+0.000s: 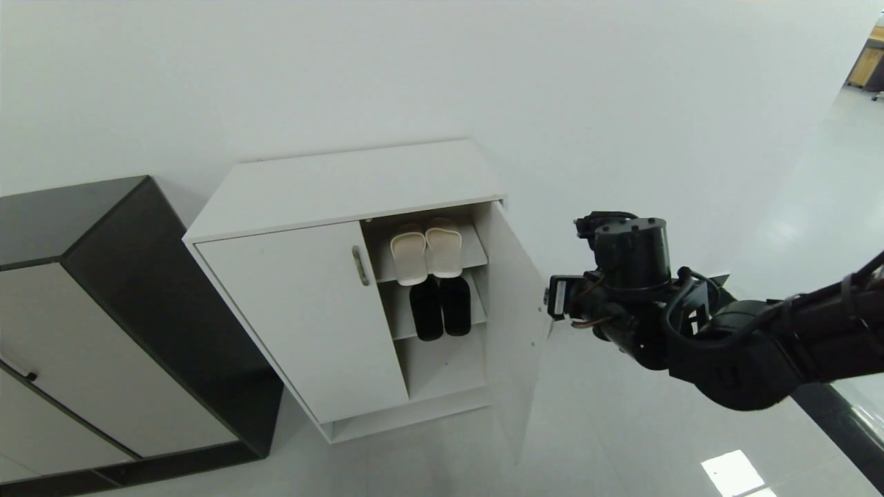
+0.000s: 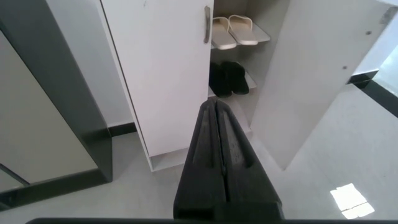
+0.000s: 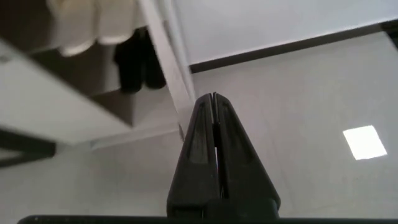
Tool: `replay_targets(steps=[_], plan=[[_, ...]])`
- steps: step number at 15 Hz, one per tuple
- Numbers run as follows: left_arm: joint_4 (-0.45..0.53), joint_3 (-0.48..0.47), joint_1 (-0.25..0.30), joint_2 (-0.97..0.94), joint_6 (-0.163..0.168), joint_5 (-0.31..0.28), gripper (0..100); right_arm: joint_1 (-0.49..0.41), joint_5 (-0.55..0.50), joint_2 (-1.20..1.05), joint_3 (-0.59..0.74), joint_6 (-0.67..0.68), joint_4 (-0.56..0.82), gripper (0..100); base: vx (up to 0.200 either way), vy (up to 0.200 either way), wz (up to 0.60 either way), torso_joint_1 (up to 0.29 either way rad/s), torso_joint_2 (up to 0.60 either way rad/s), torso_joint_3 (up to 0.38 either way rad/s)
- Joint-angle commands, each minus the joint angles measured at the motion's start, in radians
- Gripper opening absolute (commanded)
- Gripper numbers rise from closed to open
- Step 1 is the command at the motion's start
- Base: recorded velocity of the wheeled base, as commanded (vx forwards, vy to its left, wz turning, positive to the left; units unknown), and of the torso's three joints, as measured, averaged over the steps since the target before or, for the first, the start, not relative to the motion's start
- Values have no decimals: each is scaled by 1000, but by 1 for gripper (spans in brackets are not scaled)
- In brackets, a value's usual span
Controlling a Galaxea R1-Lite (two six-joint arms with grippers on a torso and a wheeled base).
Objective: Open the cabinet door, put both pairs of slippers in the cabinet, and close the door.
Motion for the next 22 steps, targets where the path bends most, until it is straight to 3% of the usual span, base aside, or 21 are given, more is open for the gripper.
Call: replay_targets(steps=[1,5,9,16,20,22], plan=[[0,0,0,1,0,0,0,72,-1,-77,63,-1,-1,0,0,0,0,0,0,0],[0,0,0,1,-2,0,0,76,41,-112,145,-60,-4,0,0,0,0,0,0,0],[0,0,0,-1,-2,0,0,80,45,-97,146,-75,-4,0,0,0,0,0,0,0],[0,0,0,1,-2,0,0,80,59,-80,159,-78,-5,0,0,0,514,4,3,1],[0,0,0,1,-2,0,0,60,159,-81,203,-80,-31,0,0,0,0,0,0,0],[0,0,0,1,-2,0,0,30,315,-86,301,-106,-154,0,0,0,0,0,0,0]])
